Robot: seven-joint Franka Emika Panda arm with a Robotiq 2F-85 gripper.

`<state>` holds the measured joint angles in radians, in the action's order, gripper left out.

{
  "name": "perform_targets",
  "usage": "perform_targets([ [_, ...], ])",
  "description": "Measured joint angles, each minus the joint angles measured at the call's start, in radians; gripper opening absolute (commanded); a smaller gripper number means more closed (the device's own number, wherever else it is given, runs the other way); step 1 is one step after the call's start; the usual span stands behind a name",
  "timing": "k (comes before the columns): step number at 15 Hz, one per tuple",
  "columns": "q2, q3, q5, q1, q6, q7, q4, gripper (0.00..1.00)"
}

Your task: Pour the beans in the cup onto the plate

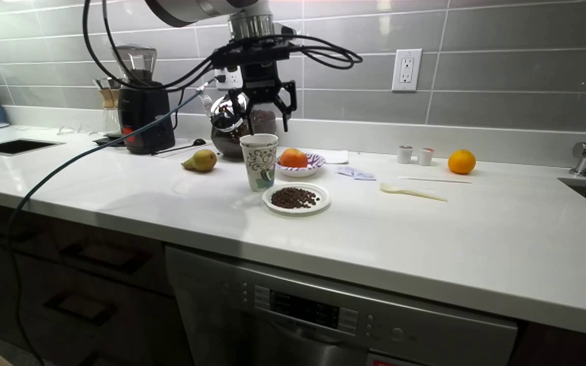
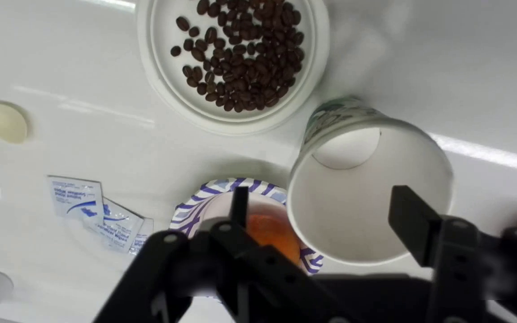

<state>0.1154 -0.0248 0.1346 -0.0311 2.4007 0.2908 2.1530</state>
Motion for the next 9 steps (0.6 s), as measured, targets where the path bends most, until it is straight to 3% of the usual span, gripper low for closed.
perform_targets([
  [5,-0.059,0.026,0.280,0.076,-0.036,-0.155,0.002,1.00],
  [9,-0.092,0.047,0.303,0.090,-0.057,-0.168,0.003,1.00],
])
